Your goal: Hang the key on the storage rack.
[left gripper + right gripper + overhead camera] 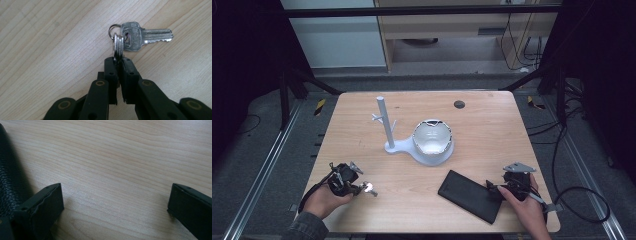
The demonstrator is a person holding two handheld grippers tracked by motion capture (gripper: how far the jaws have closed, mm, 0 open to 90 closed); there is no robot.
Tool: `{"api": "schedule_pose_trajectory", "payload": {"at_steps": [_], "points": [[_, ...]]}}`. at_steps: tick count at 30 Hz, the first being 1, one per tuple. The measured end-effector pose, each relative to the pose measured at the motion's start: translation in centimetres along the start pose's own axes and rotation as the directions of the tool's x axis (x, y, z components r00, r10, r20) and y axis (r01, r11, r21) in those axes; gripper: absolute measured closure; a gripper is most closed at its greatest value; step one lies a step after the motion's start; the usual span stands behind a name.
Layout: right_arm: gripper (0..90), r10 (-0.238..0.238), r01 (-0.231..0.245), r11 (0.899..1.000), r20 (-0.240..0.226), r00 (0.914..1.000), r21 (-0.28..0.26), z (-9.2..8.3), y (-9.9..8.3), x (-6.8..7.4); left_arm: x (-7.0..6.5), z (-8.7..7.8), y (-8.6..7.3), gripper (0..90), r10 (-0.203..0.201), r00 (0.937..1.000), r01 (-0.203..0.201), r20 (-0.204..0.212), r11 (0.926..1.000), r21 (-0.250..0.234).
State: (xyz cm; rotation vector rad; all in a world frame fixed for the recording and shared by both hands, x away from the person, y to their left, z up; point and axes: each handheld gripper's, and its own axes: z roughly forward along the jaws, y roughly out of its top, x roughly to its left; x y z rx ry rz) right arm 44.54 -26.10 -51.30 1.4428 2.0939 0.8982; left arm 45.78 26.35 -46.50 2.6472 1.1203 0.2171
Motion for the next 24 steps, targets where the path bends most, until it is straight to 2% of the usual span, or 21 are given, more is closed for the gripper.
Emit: {"api": "schedule_pose_trajectory", "payload": {"at_steps": [3, 4, 6, 7, 8, 9, 12, 18, 24], "points": [[0.4, 0.000, 0.000, 1.000, 0.000, 1.0000, 0.000, 0.0, 0.0, 0.0, 0.0, -0.2, 0.0, 84.4, 0.003, 0.9997, -0.003, -0.022, 1.0000, 0.001], [0.4, 0.000, 0.000, 1.000, 0.000, 1.0000, 0.000, 0.0, 0.0, 0.0, 0.0, -0.5, 0.1, 84.4, -0.001, 0.9998, 0.001, -0.019, 1.0000, -0.010], [0.4, 0.000, 0.000, 1.000, 0.001, 1.0000, 0.001, 0.0, 0.0, 0.0, 0.1, -1.6, 0.3, 84.4, -0.006, 0.9999, 0.005, -0.015, 0.9993, -0.037], [0.4, 0.000, 0.000, 1.000, 0.001, 1.0000, 0.001, 0.0, 0.0, 0.0, 0.1, -3.0, 0.7, 84.4, 0.006, 0.9998, -0.008, -0.021, 0.9985, -0.054], [0.4, 0.000, 0.000, 1.000, 0.001, 1.0000, 0.001, 0.0, 0.0, 0.0, 0.1, -3.0, 0.7, 84.4, 0.006, 0.9998, -0.008, -0.021, 0.9985, -0.054], [0.4, 0.001, -0.001, 1.000, 0.001, 1.0000, 0.001, 0.0, 0.0, 0.0, 0.0, -3.7, 1.0, 84.4, 0.010, 0.9997, -0.012, -0.023, 0.9979, -0.064], [0.4, 0.001, -0.001, 1.000, 0.001, 1.0000, 0.000, 0.0, 0.0, 0.0, -0.1, -5.8, 2.0, 84.4, 0.029, 0.9991, -0.032, -0.030, 0.9959, -0.085], [0.4, 0.001, -0.001, 1.000, 0.001, 1.0000, 0.000, 0.0, 0.0, 0.0, -0.1, -9.8, 4.7, 84.4, 0.067, 0.9944, -0.075, -0.081, 0.9923, -0.099], [0.4, -0.007, 0.007, 1.000, 0.007, 1.0000, -0.001, 0.1, 0.0, 0.0, 0.0, -12.3, 7.2, 84.4, 0.097, 0.9893, -0.108, -0.109, 0.9894, -0.097]]}}
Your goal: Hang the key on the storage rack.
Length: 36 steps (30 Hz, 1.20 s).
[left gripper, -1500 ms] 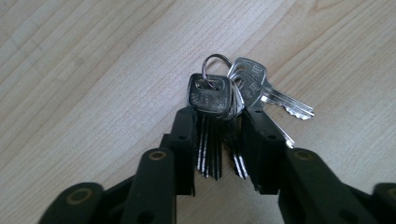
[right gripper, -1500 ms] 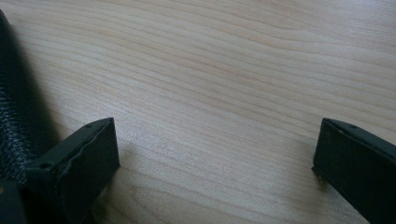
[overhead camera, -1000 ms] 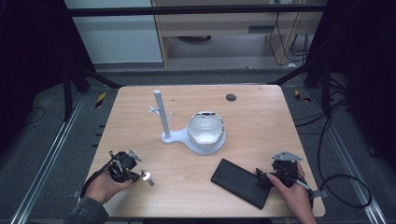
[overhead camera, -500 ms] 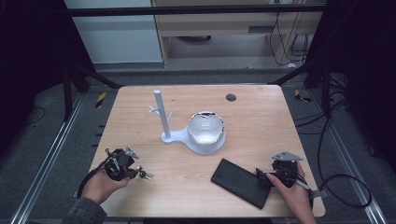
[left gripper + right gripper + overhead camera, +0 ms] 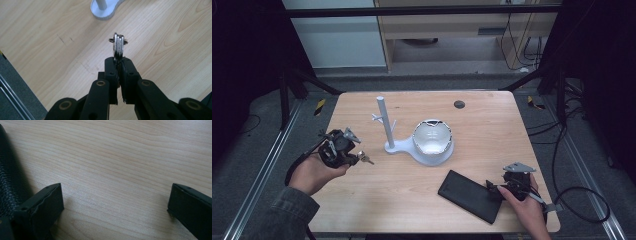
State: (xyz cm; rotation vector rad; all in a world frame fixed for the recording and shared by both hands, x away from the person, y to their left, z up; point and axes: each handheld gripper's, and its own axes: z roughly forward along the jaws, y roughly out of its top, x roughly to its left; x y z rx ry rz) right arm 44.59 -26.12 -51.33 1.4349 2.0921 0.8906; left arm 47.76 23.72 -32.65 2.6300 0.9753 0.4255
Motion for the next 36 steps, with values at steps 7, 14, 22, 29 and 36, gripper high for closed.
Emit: {"api": "schedule_pose_trajectory", "payload": {"at_steps": [7, 14, 22, 29, 36], "points": [[0.4, 0.011, -0.011, 1.000, -0.005, 0.9999, 0.004, 0.0, 0.0, 0.1, 0.4, -2.0, 2.2, 84.4, 0.019, 0.9994, -0.019, -0.030, 0.9998, 0.002], [0.4, 0.002, -0.002, 1.000, -0.001, 1.0000, 0.000, 0.0, 0.0, 0.0, 0.8, -3.2, 3.9, 84.4, 0.026, 0.9984, -0.026, -0.050, 0.9996, 0.013], [0.4, 0.002, -0.002, 1.000, 0.000, 1.0000, 0.001, 0.0, 0.0, 0.0, 1.0, -3.5, 4.6, 84.4, 0.030, 0.9976, -0.029, -0.061, 0.9992, 0.027], [0.4, 0.001, -0.001, 1.000, 0.000, 1.0000, 0.001, 0.0, 0.0, 0.0, 1.0, -3.8, 5.0, 84.3, 0.033, 0.9971, -0.031, -0.069, 0.9990, 0.032], [0.4, 0.002, -0.002, 1.000, 0.000, 1.0000, 0.002, 0.0, 0.0, 0.0, 1.0, -4.0, 5.5, 84.3, 0.037, 0.9965, -0.034, -0.075, 0.9984, 0.044]]}}
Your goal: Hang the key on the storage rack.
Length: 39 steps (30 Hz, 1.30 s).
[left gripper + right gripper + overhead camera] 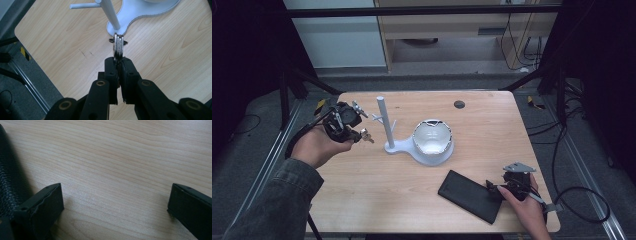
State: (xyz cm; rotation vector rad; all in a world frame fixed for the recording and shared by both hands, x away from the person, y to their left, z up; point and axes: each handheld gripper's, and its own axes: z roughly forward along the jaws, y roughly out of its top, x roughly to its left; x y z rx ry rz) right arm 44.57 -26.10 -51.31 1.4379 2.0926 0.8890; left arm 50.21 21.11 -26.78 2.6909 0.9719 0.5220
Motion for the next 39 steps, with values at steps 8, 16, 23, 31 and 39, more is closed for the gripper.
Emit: {"api": "schedule_pose_trajectory", "payload": {"at_steps": [8, 16, 23, 31, 39], "points": [[0.4, 0.001, -0.001, 1.000, 0.000, 1.0000, -0.001, 0.0, 0.0, 0.0, 0.0, -0.3, 1.0, 84.3, 0.008, 0.9999, -0.008, -0.010, 1.0000, 0.005], [0.4, 0.000, 0.000, 1.000, 0.000, 1.0000, -0.002, 0.0, 0.0, 0.0, -0.1, -0.4, 2.0, 84.3, 0.015, 0.9996, -0.014, -0.023, 0.9998, 0.014], [0.4, 0.001, -0.001, 1.000, 0.000, 1.0000, -0.001, 0.0, 0.0, 0.0, 0.5, -0.5, 3.1, 84.3, 0.013, 0.9991, -0.012, -0.040, 0.9994, 0.033], [0.4, 0.002, -0.002, 1.000, 0.000, 1.0000, -0.001, 0.0, 0.0, 0.0, 0.9, -0.1, 4.1, 84.3, 0.008, 0.9986, -0.005, -0.053, 0.9984, 0.057], [0.4, 0.001, -0.001, 1.000, -0.001, 1.0000, -0.001, 0.0, 0.0, 0.0, 1.0, -0.1, 4.6, 84.3, 0.010, 0.9982, -0.006, -0.060, 0.9981, 0.061]]}}
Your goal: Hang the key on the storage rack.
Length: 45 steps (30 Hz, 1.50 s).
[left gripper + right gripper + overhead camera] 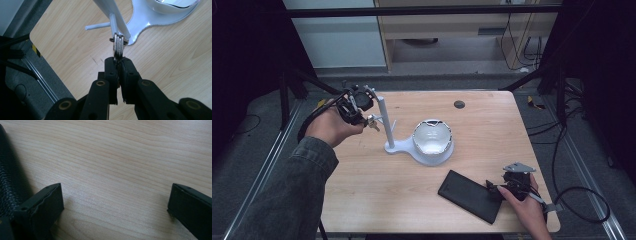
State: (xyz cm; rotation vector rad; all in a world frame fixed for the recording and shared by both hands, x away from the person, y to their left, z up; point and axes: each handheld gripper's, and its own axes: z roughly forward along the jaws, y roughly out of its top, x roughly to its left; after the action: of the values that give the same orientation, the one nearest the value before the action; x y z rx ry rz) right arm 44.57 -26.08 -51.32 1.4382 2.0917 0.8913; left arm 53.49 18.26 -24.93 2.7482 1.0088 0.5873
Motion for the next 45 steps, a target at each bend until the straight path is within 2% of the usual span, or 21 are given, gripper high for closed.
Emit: {"api": "schedule_pose_trajectory", "payload": {"at_steps": [12, 21, 25, 29, 33, 35, 38, 41, 45], "points": [[0.4, -0.003, 0.003, 1.000, 0.000, 1.0000, 0.000, 0.0, 0.0, 0.0, -0.2, 0.4, 0.7, 84.2, 0.006, 1.0000, -0.006, -0.007, 1.0000, 0.005], [0.4, -0.006, 0.006, 1.000, 0.001, 1.0000, 0.001, 0.0, 0.0, 0.0, 0.0, 0.4, 0.9, 84.2, -0.004, 0.9999, 0.004, -0.009, 0.9998, -0.020], [0.4, -0.006, 0.006, 1.000, 0.001, 1.0000, 0.001, 0.0, 0.0, 0.0, 0.1, 0.4, 1.0, 84.0, 0.005, 0.9999, -0.005, -0.016, 0.9996, -0.026], [0.4, -0.006, 0.006, 1.000, 0.000, 1.0000, 0.001, 0.0, 0.0, 0.0, 0.1, 0.3, 1.0, 83.1, 0.004, 0.9997, -0.005, -0.023, 0.9982, -0.059], [0.4, -0.005, 0.005, 1.000, 0.000, 1.0000, 0.001, 0.0, 0.0, 0.0, 0.2, 0.2, 0.8, 76.2, -0.009, 0.9994, 0.005, -0.032, 0.9952, -0.097], [0.4, -0.005, 0.005, 1.000, 0.000, 1.0000, 0.001, 0.0, 0.0, 0.0, 0.2, 0.1, 0.6, 76.0, -0.013, 0.9995, 0.010, -0.030, 0.9939, -0.109], [0.4, -0.005, 0.005, 1.000, 0.000, 1.0000, 0.001, 0.0, 0.0, 0.0, 0.2, 0.1, 0.0, 72.8, -0.031, 0.9993, 0.028, -0.019, 0.9887, -0.147], [0.4, -0.005, 0.005, 1.000, -0.001, 1.0000, 0.001, 0.0, 0.0, 0.0, 0.1, 0.0, -0.3, 72.4, -0.031, 0.9993, 0.028, -0.019, 0.9872, -0.157], [0.4, -0.005, 0.005, 1.000, -0.001, 1.0000, 0.001, 0.0, 0.0, 0.0, -0.5, -0.3, -1.0, 71.3, -0.036, 0.9993, 0.032, -0.015, 0.9781, -0.206]]}}
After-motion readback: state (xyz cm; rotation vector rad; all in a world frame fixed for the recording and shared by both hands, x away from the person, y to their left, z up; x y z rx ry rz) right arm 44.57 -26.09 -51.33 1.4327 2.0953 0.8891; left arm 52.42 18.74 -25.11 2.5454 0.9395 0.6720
